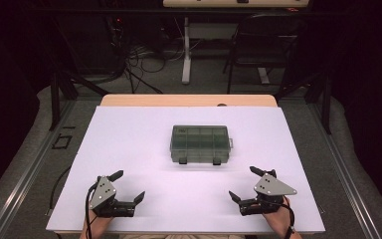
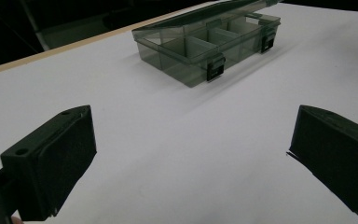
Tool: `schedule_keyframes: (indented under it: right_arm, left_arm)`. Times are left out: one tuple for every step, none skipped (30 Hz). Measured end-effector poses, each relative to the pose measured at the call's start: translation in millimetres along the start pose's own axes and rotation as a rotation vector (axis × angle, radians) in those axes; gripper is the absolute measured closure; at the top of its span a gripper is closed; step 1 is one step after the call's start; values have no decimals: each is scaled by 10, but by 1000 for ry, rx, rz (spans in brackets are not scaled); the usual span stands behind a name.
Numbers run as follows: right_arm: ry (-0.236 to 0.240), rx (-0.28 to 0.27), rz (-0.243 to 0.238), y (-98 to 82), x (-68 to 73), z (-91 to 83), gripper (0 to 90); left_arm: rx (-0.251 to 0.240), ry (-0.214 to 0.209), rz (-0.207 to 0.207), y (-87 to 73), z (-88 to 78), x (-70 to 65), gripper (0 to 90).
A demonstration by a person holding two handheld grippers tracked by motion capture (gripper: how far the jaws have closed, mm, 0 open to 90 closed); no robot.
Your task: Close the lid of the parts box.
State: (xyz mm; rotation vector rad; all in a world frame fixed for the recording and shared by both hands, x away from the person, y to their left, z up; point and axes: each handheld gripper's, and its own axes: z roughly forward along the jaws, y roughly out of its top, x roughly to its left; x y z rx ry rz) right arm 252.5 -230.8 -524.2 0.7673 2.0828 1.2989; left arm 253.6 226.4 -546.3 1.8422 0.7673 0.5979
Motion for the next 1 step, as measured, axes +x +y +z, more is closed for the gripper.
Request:
schedule_keyframes:
  right_arm:
    - [5, -7, -2, 1, 0, 0, 0]
  left_arm:
    - [-2, -2, -3, 1, 3, 1, 0]
